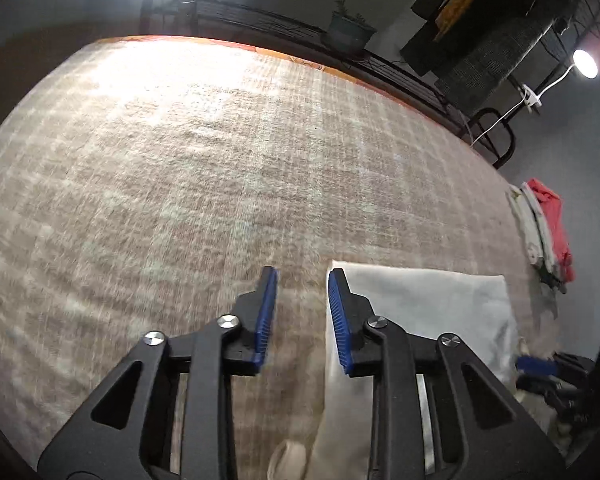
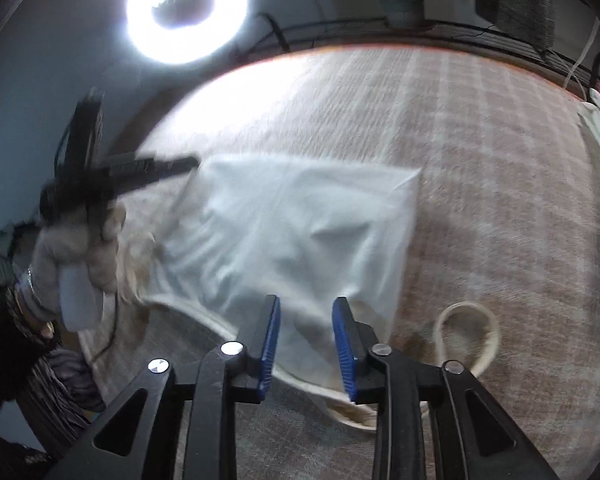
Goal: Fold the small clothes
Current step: 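Grasp the folded camisole edge with the left tool while the right tool grasps beside it, then lift the folded camisole with both tools and carry it to the clothes stack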
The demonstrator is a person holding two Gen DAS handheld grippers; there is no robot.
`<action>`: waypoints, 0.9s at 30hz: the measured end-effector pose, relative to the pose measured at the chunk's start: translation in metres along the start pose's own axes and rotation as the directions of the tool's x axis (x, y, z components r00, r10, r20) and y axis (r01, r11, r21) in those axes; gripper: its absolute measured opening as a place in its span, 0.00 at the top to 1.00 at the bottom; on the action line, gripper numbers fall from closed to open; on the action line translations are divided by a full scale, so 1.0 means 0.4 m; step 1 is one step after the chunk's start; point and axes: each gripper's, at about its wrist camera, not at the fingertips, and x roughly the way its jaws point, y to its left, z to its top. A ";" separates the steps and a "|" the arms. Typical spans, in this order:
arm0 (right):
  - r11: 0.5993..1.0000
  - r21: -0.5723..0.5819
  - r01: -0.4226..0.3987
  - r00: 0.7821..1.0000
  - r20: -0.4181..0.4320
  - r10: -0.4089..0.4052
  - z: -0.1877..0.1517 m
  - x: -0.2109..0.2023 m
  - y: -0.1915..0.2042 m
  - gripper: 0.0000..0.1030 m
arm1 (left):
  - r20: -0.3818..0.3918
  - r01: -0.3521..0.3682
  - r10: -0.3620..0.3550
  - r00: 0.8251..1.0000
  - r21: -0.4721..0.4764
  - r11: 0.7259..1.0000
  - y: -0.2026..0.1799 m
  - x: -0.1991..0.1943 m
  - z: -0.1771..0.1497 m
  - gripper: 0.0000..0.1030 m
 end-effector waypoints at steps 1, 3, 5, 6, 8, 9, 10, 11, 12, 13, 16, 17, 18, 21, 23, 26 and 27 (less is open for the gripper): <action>1.000 0.022 0.001 1.000 0.016 -0.001 0.000 -0.016 -0.022 0.62 | -0.015 0.021 -0.021 1.000 -0.019 1.000 0.008 -0.013 -0.006 0.71; 0.996 0.090 -0.010 1.000 0.029 0.008 0.002 -0.029 -0.069 0.55 | -0.048 0.074 -0.078 0.996 -0.074 0.995 0.028 -0.027 -0.021 0.58; 0.985 0.163 -0.057 0.998 0.025 0.053 0.006 -0.018 -0.109 0.55 | -0.092 0.139 -0.152 0.984 -0.134 0.981 0.042 -0.025 -0.040 0.58; 0.979 0.190 -0.076 0.997 0.025 0.073 0.006 -0.017 -0.124 0.55 | -0.112 0.161 -0.179 0.977 -0.154 0.975 0.046 -0.022 -0.045 0.58; 0.964 0.243 -0.106 0.994 0.024 0.103 0.005 -0.008 -0.152 0.55 | -0.157 0.194 -0.225 0.962 -0.191 0.962 0.052 -0.006 -0.063 0.58; 0.960 0.256 -0.111 0.994 0.024 0.108 0.003 -0.003 -0.160 0.55 | -0.176 0.195 -0.231 0.957 -0.202 0.960 0.056 0.000 -0.074 0.58; 0.955 0.274 -0.117 0.993 0.024 0.114 0.000 -0.001 -0.171 0.56 | -0.182 0.195 -0.234 0.955 -0.210 0.958 0.060 0.003 -0.076 0.58; 0.947 0.294 -0.128 0.992 0.025 0.126 -0.002 0.003 -0.185 0.56 | -0.189 0.201 -0.245 0.951 -0.222 0.954 0.067 0.005 -0.085 0.58; 0.940 0.309 -0.146 0.989 0.028 0.144 -0.010 0.000 -0.201 0.57 | -0.188 0.216 -0.263 0.946 -0.236 0.947 0.070 0.008 -0.088 0.58; 0.931 0.325 -0.168 0.985 0.030 0.167 -0.012 0.010 -0.205 0.57 | -0.186 0.226 -0.273 0.944 -0.241 0.944 0.075 0.006 -0.090 0.58; 0.912 0.354 -0.208 0.977 0.030 0.211 -0.016 0.033 -0.222 0.59 | -0.198 0.264 -0.316 0.928 -0.251 0.932 0.077 0.013 -0.089 0.58; 0.903 0.360 -0.233 0.971 0.044 0.233 -0.015 0.040 -0.226 0.60 | -0.191 0.269 -0.319 0.928 -0.247 0.931 0.075 0.017 -0.086 0.58; 0.899 0.365 -0.242 0.969 0.049 0.241 -0.013 0.047 -0.226 0.61 | -0.189 0.271 -0.318 0.929 -0.237 0.933 0.069 0.020 -0.085 0.58; 0.884 0.378 -0.276 0.960 0.066 0.271 -0.003 0.064 -0.233 0.66 | -0.192 0.273 -0.310 0.931 -0.197 0.942 0.029 0.040 -0.081 0.63; 0.879 0.380 -0.288 0.957 0.074 0.282 0.006 0.078 -0.228 0.70 | -0.192 0.258 -0.290 0.938 -0.175 0.950 0.003 0.051 -0.077 0.67; 0.878 0.388 -0.282 0.958 0.065 0.279 0.017 0.095 -0.222 0.82 | -0.202 0.222 -0.248 0.947 -0.142 0.965 -0.015 0.058 -0.077 0.87; 0.882 0.386 -0.270 0.961 0.055 0.270 0.022 0.101 -0.217 0.89 | -0.190 0.210 -0.233 0.954 -0.133 0.969 -0.023 0.055 -0.078 0.89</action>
